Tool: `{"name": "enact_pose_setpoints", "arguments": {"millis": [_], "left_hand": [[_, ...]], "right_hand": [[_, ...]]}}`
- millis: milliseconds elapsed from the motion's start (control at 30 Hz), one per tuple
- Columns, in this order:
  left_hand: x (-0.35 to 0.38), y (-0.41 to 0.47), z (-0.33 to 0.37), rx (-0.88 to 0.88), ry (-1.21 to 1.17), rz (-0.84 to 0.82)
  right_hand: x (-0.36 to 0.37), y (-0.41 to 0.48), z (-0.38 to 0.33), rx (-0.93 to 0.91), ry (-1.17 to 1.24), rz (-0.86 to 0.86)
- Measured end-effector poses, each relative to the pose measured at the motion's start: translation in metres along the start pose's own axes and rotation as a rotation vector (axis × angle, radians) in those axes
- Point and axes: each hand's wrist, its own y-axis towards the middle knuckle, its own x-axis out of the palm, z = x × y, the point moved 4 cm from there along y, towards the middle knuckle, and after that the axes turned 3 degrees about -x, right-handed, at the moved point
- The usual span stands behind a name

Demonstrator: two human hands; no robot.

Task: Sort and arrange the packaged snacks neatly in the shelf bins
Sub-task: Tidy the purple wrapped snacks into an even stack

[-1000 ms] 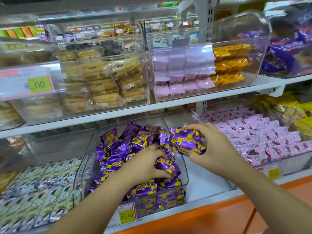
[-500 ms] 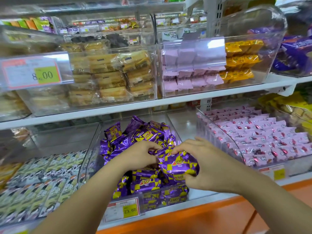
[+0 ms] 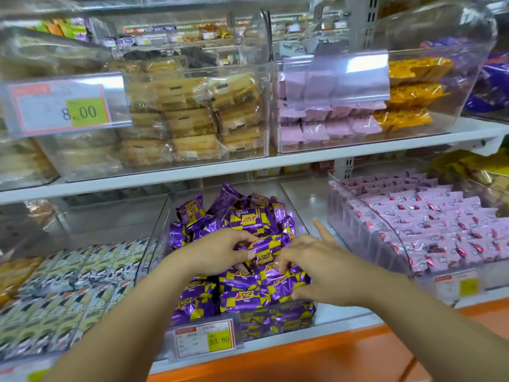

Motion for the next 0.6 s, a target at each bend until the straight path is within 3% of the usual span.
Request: {"name": "enact_pose_setpoints", "arguments": {"millis": [100, 400, 467, 533, 600], "left_hand": [[0.0, -0.004, 0.001, 0.003, 0.081, -0.005], [0.026, 0.002, 0.024, 0.144, 0.276, 0.009], [0.031, 0.007, 0.024, 0.135, 0.318, 0.007], [0.033, 0.013, 0.025, 0.119, 0.348, 0.018], [0.031, 0.017, 0.027, 0.094, 0.392, 0.036]], "right_hand": [[-0.002, -0.002, -0.002, 0.02, -0.118, -0.017], [0.004, -0.011, -0.002, 0.016, -0.154, -0.02], [0.001, -0.009, -0.005, -0.034, -0.105, 0.07], [-0.005, -0.008, -0.003, -0.103, -0.077, 0.265], [-0.017, -0.011, 0.006, -0.039, -0.001, 0.424]]}}
